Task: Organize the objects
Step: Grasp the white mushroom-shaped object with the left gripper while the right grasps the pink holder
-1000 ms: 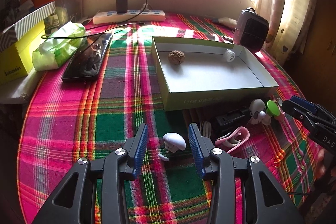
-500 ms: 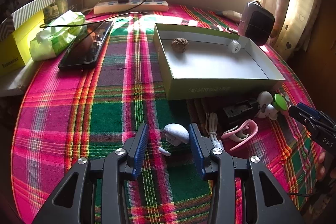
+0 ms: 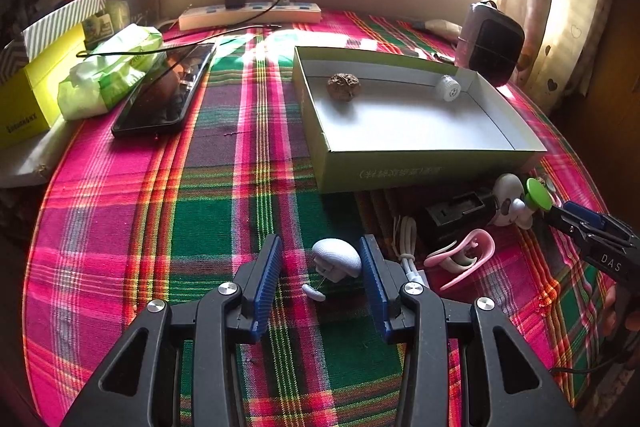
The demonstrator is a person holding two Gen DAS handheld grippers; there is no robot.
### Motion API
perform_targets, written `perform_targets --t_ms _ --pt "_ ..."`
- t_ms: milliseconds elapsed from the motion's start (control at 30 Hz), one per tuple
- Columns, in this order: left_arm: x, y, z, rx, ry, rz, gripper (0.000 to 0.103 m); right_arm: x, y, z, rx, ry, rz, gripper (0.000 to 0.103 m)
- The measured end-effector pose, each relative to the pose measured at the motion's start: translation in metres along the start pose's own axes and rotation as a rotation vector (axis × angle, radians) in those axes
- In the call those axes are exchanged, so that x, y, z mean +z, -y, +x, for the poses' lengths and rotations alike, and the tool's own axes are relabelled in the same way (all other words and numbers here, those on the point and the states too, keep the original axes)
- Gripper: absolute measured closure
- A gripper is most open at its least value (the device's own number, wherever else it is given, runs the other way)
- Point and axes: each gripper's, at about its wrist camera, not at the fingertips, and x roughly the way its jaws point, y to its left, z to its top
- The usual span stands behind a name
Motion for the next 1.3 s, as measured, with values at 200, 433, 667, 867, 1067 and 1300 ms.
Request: perform_targets --t_ms 200,433,667,867,1067,1300 --pt "0.001 -0.001 0.0 -0.004 0.005 -0.008 0.065 0.001 0.007 0.004 -0.014 -0.014 0.008 0.046" --pt "0.0 0.003 0.002 0.02 0.006 -0.003 0.065 0.009 -0.002 0.012 0.015 -0.018 -0.047 0.046" --pt "-0.001 0.002 0.002 0.025 0.014 0.002 0.065 0.012 -0.002 0.016 0.023 -0.017 -0.07 0.046" --pt "-0.001 0.003 0.002 0.027 0.015 0.003 0.065 0.012 0.0 0.014 0.019 -0.011 -0.064 0.059" --pt "-0.001 0.001 0.002 0.028 0.018 -0.009 0.071 0.011 -0.001 0.012 0.03 -0.008 -0.074 0.069" --pt "0.0 0.004 0.002 0.025 0.016 -0.001 0.08 0.011 -0.001 0.012 0.041 -0.006 -0.067 0.082"
